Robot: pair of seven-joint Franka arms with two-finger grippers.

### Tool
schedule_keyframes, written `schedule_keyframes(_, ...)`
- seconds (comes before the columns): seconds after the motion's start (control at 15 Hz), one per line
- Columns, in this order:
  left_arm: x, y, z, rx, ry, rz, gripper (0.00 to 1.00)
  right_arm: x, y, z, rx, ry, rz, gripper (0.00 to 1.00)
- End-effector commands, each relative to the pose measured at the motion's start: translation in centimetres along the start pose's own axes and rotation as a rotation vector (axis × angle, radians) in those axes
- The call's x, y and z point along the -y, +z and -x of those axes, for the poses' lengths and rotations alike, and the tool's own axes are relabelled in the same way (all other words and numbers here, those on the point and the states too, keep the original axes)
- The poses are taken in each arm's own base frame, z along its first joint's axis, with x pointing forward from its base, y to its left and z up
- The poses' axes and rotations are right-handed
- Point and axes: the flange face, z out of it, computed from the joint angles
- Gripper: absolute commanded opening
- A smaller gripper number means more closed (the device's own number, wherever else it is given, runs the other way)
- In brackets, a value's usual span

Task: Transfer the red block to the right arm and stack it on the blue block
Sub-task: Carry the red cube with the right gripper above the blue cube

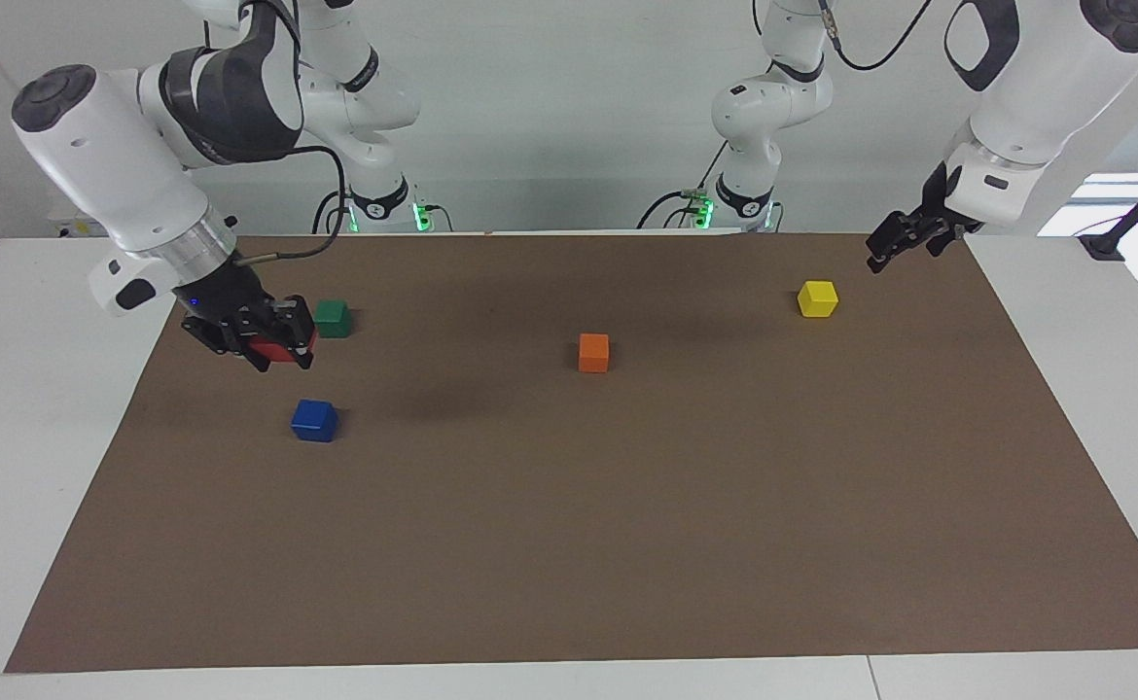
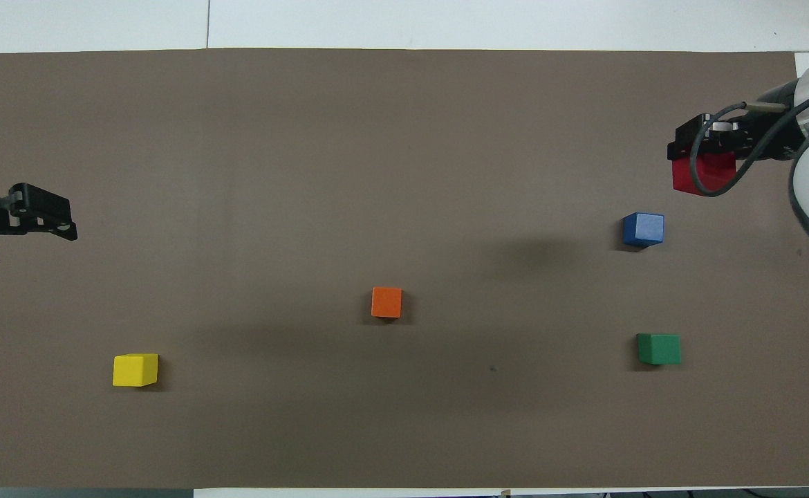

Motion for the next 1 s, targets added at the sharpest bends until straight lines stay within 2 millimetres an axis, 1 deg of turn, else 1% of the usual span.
schedule_keyframes(0.0, 0.2, 0.1, -0.5, 0.033, -0.008, -0.016, 1.00, -1.1, 3.7, 0.4, 0.004, 0.009, 0.052, 0.00)
schedule_keyframes(0.13, 0.3, 0.5, 0.1, 0.044, -0.010, -0.023, 1.00, -2.0, 7.1, 0.7, -0.027, 0.019, 0.060, 0.00)
schedule_keyframes(0.2, -0.2, 0.3, 0.2, 0.036, 0.000, -0.023, 1.00, -2.3, 8.4, 0.9, -0.044, 0.011, 0.076, 0.00)
schedule_keyframes(0.33, 0.0, 0.3, 0.7, 0.048, 0.002, -0.027, 1.00, -3.0, 9.6, 0.7, -0.063, -0.010, 0.114, 0.00)
schedule_keyframes(0.4, 0.3, -0.1, 1.3, 0.052, -0.003, -0.030, 1.00, -3.4, 10.0, 0.6, -0.071, -0.013, 0.123, 0.00)
schedule_keyframes(0.47, 0.4, -1.1, 2.3, 0.045, -0.003, -0.034, 1.00, -4.1, 10.6, 0.8, -0.071, -0.016, 0.125, 0.00)
schedule_keyframes(0.53, 0.1, -1.5, 2.8, 0.036, 0.005, -0.033, 1.00, -4.5, 11.6, 1.1, -0.079, -0.025, 0.126, 0.00)
schedule_keyframes(0.6, 0.2, -1.5, 3.0, 0.025, 0.006, -0.034, 1.00, -4.7, 12.4, 1.5, -0.092, -0.026, 0.126, 0.00)
schedule_keyframes(0.73, -0.2, -1.6, 2.3, -0.021, 0.012, -0.020, 1.00, -4.8, 13.8, 2.1, -0.090, -0.023, 0.126, 0.00)
schedule_keyframes(0.86, -0.7, -1.6, 1.9, -0.046, 0.023, -0.013, 1.00, -5.0, 14.6, 2.5, -0.080, -0.017, 0.124, 0.00)
schedule_keyframes(0.93, -0.8, -1.5, 1.7, -0.046, 0.021, -0.013, 1.00, -4.9, 14.7, 2.5, -0.080, -0.017, 0.124, 0.00)
